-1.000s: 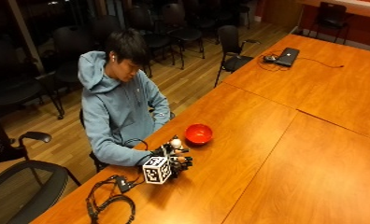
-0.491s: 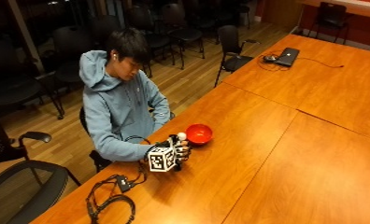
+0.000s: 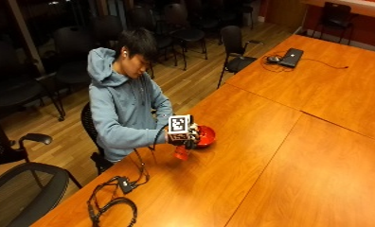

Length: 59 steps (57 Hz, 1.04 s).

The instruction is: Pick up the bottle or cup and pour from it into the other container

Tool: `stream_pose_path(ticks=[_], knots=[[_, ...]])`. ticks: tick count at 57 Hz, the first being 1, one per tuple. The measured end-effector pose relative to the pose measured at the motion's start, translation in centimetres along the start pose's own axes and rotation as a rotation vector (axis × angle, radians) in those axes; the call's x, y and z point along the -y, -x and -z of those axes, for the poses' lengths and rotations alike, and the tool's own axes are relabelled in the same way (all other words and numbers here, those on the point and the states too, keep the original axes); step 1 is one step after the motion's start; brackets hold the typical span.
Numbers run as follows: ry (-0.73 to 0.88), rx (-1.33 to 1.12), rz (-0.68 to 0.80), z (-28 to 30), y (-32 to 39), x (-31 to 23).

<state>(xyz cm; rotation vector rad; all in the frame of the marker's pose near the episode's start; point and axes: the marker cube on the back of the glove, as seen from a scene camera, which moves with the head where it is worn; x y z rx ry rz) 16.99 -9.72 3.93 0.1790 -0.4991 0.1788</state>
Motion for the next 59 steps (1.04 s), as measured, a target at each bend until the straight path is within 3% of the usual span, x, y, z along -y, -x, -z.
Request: stream_pose_path(ticks=[11,21,27,33,39,43,47,53,59], knots=[[0.136,-0.350,-0.018,2.3,1.7,3.2],[0.278,-0.777,0.023,-2.0,6.3,4.3],[0.315,-1.079,-0.038,-3.2,7.7,5.4],[0.440,-1.231,0.084,-5.7,10.1,5.4],[0.407,-1.130,-0.071,-10.0,13.5,6.4],[0.493,-1.374,0.078,-9.0,12.1,6.1],[0.488,-1.428,0.074,-8.4,11.7,6.3],[0.481,-1.365,0.099,-8.3,11.9,6.4],[0.387,-1.187,-0.027,-10.2,13.8,6.9]])
